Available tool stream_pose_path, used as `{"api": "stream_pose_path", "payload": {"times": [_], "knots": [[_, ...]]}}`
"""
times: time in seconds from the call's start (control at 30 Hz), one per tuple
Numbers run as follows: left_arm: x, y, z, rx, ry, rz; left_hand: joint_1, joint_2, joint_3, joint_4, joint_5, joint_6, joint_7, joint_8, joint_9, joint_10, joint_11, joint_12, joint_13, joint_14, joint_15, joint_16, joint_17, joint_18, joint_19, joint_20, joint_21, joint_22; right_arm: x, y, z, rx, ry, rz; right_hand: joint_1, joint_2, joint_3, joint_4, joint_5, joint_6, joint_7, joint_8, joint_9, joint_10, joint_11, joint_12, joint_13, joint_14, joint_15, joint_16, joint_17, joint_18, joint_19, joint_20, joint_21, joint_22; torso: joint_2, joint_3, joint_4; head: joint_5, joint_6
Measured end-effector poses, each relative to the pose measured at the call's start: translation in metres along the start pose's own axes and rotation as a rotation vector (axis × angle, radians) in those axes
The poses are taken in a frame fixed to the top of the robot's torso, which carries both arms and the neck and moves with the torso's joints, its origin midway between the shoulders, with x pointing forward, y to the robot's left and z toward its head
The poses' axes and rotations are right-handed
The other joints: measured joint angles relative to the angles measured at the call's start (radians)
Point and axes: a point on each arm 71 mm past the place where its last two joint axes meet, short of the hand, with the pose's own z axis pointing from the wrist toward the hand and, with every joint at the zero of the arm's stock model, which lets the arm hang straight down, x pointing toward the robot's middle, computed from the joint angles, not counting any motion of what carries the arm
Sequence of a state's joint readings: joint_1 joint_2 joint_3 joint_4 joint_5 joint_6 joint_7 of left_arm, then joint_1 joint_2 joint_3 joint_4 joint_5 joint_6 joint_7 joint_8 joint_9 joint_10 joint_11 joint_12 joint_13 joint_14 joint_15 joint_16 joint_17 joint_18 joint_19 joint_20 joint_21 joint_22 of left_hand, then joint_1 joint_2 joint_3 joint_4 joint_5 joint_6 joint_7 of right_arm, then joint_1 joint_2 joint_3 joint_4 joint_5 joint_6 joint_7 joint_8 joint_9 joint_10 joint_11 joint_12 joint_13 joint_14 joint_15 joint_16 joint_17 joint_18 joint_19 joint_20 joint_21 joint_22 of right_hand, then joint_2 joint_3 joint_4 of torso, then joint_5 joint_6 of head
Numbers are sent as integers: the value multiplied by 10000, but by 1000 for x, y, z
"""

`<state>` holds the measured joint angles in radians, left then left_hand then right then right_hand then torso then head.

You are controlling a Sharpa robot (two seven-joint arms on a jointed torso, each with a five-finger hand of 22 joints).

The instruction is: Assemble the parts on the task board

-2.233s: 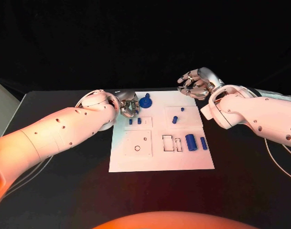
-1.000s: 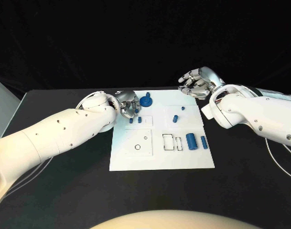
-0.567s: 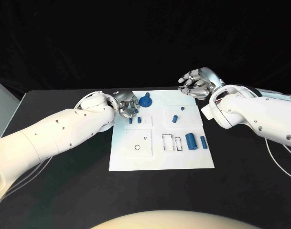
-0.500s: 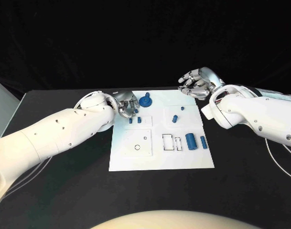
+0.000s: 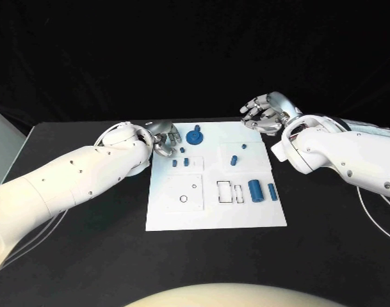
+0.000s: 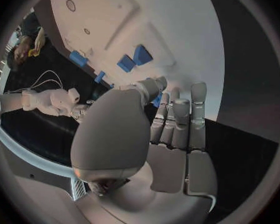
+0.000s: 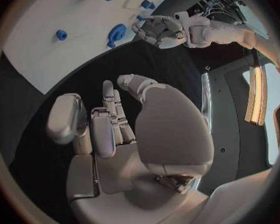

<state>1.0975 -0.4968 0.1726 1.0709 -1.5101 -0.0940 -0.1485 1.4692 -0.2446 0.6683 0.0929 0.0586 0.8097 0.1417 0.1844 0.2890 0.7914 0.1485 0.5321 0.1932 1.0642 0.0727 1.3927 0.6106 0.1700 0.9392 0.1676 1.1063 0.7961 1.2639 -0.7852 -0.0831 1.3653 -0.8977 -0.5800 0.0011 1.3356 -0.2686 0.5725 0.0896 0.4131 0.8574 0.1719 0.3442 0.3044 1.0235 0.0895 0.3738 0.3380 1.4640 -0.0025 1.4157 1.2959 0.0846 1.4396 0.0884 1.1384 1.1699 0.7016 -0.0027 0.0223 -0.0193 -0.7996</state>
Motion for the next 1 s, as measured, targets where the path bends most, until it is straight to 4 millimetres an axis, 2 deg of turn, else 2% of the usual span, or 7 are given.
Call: {"api": "stream_pose_path", "payload": {"times": [0.07, 0.17, 0.27, 0.53, 0.77, 0.9, 1.0], "knots": [[-7, 4, -1, -54, -236, -296, 25, -25, 132, 46, 0, 267, 109, 195, 62, 8, -8, 132, 0, -535, -12, -361, -877, 1, -217, 3, -147, -197, -1, -2, 0, -42, 66, -189, 169, -13, 131, -195, -191, 40, 39, 0, -6, 21, 21, -298, -280, 26, 26, 0, 27, 0, 33, 33, 0, 5, -1, 0, -3, -33, 28], [-18, 14, -4, -147, -622, -1109, 36, -14, 206, 62, 0, 559, 354, 445, 127, 546, -210, 499, 51, -506, -140, -489, -1079, 0, -291, -71, -153, -242, -4, -6, 1, -188, 268, -743, 256, -54, 247, -395, -463, 79, 28, -82, -47, 48, 48, -677, -636, 26, 26, 0, 48, 1, 33, 33, 0, 21, -9, 0, -6, -129, 91], [-28, 28, -10, -224, -943, -2353, 78, 28, 288, 35, 0, 663, 458, 581, 144, 633, -235, 633, 58, -831, -191, -965, -1549, 0, -428, -209, -329, -330, -5, -10, 2, -423, 594, -1562, 333, -130, 306, -536, -809, 118, 22, -239, -111, 75, 75, -1002, -958, 26, 26, 0, 48, 0, 33, 33, 0, 61, -18, 0, -3, -283, 148], [-37, 58, -35, 304, -1501, -6425, -71, 177, 115, 115, 0, 554, 674, 772, 83, 251, 33, 290, -482, -2159, 124, -3483, -2744, -1, -1725, 82, -1836, -1129, 4, -24, 2, -929, 1701, -4347, 373, -171, 120, -724, -1307, 113, -47, -474, -186, 149, 73, -1456, -1433, 26, 25, 0, 11, 1, -3, 69, -60, 43, -27, -12, 27, -556, 277], [-33, 65, -56, 1294, -1559, -9072, -268, 237, -596, 639, 0, 408, 530, 981, 41, 1366, 62, -1375, -1282, -1957, 368, -7134, -3864, 0, -1649, 450, -4823, -3179, 16, -30, 0, -1273, 2215, -6167, 339, -205, -42, -797, -1365, 113, -47, -554, -215, 149, 73, -1643, -1667, 26, 25, -40, -108, 1, -3, 69, -135, -34, -20, -26, 39, -608, 328], [-32, 62, -66, 1889, -1452, -10053, -233, 203, -797, 840, 0, 408, 530, 981, 19, 1999, 50, -2546, -1289, -1590, 417, -8610, -3880, -2, -1271, 543, -6161, -4150, 22, -30, -1, -1424, 2370, -6761, 319, -225, -68, -824, -1365, 134, -69, -554, -215, 149, 73, -1658, -1716, 26, 25, -40, -109, 0, -3, 69, -135, -23, -18, -38, 41, -630, 314], [-32, 59, -72, 2318, -1426, -10662, -213, 184, -809, 852, 0, 448, 571, 981, 15, 2253, 45, -2900, -1288, -1382, 411, -9010, -3777, -2, -1075, 526, -6497, -4408, 28, -31, -2, -1508, 2512, -7050, 319, -225, -69, -824, -1365, 169, -104, -553, -215, 149, 74, -1736, -1782, 25, 25, -40, -109, 1, -3, 69, -135, -23, -12, -45, 40, -642, 306]]}}
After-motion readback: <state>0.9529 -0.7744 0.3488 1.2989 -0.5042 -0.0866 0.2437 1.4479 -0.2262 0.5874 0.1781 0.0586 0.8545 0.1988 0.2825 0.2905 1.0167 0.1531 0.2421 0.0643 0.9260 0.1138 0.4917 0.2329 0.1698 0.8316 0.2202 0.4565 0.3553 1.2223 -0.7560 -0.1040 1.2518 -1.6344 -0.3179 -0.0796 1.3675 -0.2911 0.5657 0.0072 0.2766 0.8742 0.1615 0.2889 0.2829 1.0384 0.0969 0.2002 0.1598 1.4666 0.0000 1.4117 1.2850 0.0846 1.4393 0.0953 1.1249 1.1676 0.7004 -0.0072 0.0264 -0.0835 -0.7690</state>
